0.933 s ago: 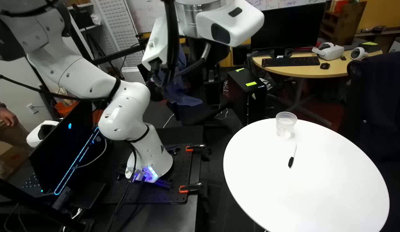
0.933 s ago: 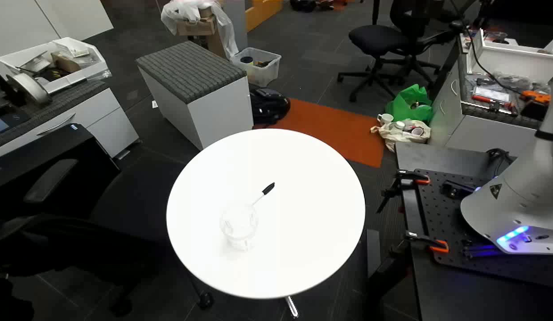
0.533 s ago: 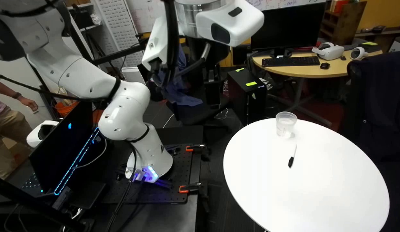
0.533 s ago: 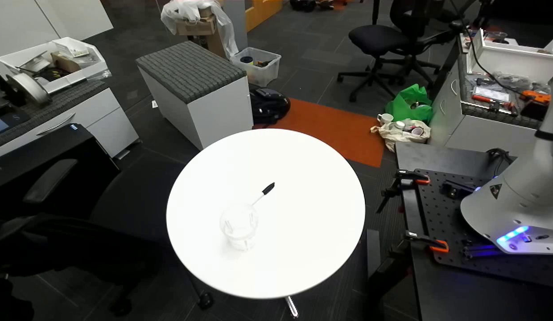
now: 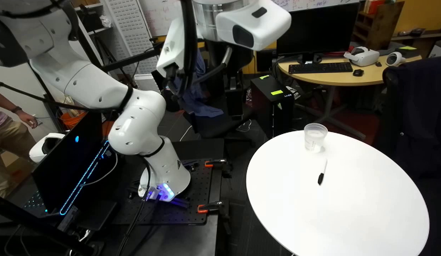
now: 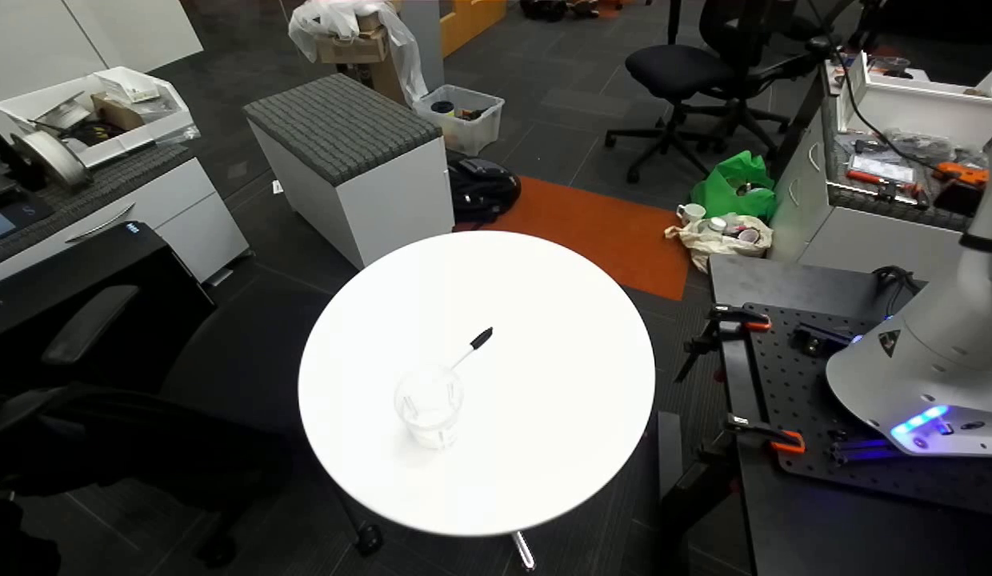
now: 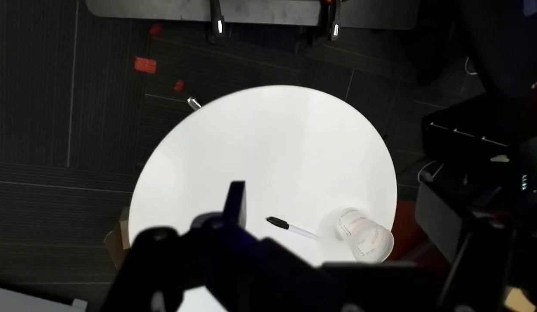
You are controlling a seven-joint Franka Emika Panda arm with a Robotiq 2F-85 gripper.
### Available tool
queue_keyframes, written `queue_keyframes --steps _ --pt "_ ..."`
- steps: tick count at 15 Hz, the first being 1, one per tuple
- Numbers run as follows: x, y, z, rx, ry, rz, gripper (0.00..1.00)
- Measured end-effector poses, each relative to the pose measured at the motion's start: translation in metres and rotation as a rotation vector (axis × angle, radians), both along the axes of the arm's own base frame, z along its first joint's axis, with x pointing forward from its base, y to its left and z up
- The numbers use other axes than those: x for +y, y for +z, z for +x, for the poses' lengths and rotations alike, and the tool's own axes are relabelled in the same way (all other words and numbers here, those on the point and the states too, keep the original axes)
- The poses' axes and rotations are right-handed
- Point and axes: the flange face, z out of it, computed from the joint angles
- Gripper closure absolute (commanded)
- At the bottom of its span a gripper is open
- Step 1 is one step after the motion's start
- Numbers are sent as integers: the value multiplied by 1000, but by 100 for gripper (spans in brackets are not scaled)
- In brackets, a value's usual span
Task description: Put the marker in the clear cup
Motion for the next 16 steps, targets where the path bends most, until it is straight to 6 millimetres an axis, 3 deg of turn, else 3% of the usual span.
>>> queue_keyframes --steps 7,16 --pt "4 -6 15 4 -4 -39 0" --pt "6 -48 77 70 34 -186 0"
